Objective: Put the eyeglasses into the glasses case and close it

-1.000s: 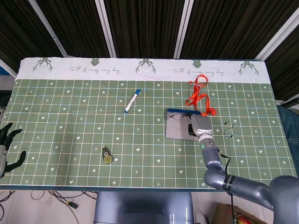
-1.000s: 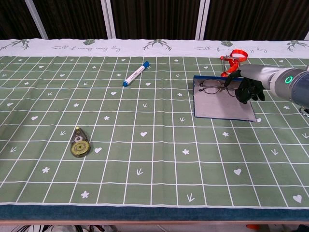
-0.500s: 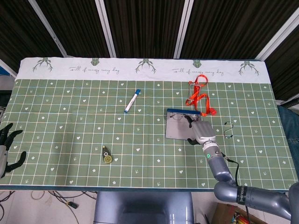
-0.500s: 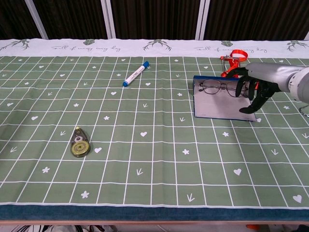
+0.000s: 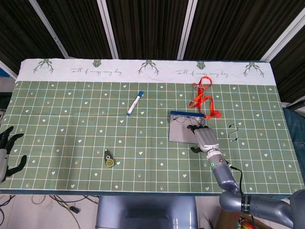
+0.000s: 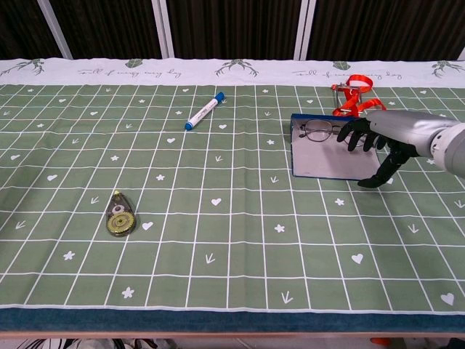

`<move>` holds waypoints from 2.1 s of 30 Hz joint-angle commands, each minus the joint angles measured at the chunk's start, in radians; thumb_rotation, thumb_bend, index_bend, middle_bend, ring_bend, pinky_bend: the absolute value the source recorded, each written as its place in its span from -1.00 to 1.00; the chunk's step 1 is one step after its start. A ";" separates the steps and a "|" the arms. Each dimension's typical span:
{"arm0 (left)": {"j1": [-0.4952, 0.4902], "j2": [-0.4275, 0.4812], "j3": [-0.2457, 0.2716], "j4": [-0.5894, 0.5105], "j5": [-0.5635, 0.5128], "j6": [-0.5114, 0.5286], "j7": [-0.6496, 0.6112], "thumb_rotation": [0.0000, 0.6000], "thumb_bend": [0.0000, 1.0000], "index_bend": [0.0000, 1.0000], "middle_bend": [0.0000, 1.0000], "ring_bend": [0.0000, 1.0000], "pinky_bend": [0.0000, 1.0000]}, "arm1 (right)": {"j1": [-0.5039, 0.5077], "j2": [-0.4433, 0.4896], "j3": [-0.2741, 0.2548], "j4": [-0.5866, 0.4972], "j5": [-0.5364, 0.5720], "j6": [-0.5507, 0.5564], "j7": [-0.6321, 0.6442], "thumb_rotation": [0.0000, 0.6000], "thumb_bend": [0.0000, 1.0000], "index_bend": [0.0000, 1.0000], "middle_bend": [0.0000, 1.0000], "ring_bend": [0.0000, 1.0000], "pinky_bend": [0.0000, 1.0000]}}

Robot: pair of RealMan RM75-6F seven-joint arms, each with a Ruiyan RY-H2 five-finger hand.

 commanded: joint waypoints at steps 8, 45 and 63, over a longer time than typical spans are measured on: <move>-0.001 0.004 0.000 -0.001 -0.003 -0.005 -0.004 1.00 -0.22 -0.63 -1.00 -1.00 -1.00 | 0.019 -0.049 0.027 0.062 0.024 -0.024 -0.025 1.00 -0.41 -0.53 -0.47 -0.44 -0.48; -0.004 0.009 0.002 -0.007 -0.012 -0.015 0.004 1.00 -0.22 -0.63 -1.00 -1.00 -1.00 | 0.023 -0.075 0.037 0.117 0.045 -0.069 -0.055 1.00 -0.19 -0.48 -0.48 -0.43 -0.48; -0.005 0.011 0.005 -0.008 -0.010 -0.018 0.008 1.00 -0.22 -0.63 -1.00 -1.00 -1.00 | 0.029 -0.040 0.049 0.075 0.034 -0.081 -0.049 1.00 0.27 -0.30 -0.40 -0.39 -0.48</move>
